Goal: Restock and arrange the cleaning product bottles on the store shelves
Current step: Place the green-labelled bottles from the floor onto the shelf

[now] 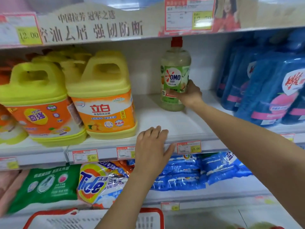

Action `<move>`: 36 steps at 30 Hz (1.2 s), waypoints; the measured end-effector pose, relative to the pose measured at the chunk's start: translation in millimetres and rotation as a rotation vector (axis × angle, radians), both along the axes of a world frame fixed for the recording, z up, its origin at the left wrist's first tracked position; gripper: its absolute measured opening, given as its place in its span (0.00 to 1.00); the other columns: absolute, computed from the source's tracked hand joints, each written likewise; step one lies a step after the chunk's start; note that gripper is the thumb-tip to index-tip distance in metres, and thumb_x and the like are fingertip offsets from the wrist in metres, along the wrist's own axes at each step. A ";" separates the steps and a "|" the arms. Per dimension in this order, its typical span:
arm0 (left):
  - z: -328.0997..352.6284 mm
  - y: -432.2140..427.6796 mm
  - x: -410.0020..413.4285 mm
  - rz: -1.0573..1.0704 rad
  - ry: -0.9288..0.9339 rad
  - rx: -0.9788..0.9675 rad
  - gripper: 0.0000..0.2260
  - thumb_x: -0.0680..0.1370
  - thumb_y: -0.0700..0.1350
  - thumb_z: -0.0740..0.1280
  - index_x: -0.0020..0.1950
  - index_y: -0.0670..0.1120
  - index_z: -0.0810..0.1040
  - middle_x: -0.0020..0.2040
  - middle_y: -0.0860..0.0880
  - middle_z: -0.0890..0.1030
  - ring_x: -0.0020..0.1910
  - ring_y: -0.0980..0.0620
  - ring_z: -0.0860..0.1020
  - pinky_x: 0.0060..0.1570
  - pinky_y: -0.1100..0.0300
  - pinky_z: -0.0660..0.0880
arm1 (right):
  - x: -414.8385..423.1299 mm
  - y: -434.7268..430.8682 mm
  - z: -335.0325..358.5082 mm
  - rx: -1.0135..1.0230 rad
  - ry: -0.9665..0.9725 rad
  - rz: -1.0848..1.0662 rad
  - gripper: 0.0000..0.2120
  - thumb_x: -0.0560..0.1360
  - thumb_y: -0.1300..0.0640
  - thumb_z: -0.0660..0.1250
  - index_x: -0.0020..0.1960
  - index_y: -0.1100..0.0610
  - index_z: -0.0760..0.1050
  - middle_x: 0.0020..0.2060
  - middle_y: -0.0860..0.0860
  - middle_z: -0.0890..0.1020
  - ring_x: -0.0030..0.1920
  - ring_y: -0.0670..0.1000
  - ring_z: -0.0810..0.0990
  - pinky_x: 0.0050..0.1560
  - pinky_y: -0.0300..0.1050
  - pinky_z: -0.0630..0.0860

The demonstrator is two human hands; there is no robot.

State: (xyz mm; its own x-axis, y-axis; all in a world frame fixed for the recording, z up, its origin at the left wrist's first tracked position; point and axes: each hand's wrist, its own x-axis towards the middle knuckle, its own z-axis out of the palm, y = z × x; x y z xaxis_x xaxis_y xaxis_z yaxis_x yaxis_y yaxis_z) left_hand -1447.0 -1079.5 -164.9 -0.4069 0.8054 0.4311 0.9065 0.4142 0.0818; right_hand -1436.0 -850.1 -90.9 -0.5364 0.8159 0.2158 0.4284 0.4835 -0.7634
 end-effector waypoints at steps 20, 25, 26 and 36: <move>94.1 -46.9 103.0 -0.138 -1.432 0.574 0.27 0.71 0.58 0.72 0.67 0.50 0.72 0.48 0.50 0.85 0.46 0.50 0.85 0.49 0.48 0.82 | 183.0 -123.5 49.7 -0.452 0.068 0.276 0.25 0.72 0.35 0.68 0.54 0.55 0.81 0.40 0.50 0.87 0.38 0.48 0.86 0.32 0.39 0.78; 92.8 -56.2 130.1 -0.088 -1.656 0.626 0.28 0.70 0.61 0.71 0.60 0.42 0.78 0.54 0.42 0.84 0.49 0.46 0.85 0.40 0.49 0.82 | 235.2 -142.8 43.7 -0.507 0.067 0.333 0.43 0.67 0.25 0.60 0.58 0.63 0.81 0.48 0.61 0.85 0.45 0.55 0.85 0.41 0.43 0.82; 94.7 -57.8 135.0 -0.077 -1.691 0.625 0.26 0.72 0.61 0.69 0.60 0.42 0.79 0.54 0.42 0.84 0.50 0.46 0.85 0.39 0.50 0.82 | 243.7 -146.2 41.9 -0.525 0.087 0.355 0.42 0.69 0.26 0.59 0.58 0.62 0.81 0.50 0.62 0.85 0.47 0.55 0.85 0.44 0.44 0.82; 102.8 -72.4 166.3 -0.120 -1.533 0.444 0.20 0.75 0.63 0.66 0.58 0.51 0.81 0.47 0.50 0.86 0.49 0.50 0.85 0.50 0.50 0.82 | 289.9 -175.5 34.2 -0.600 0.452 0.400 0.17 0.77 0.51 0.68 0.60 0.62 0.80 0.49 0.56 0.86 0.50 0.53 0.86 0.44 0.42 0.81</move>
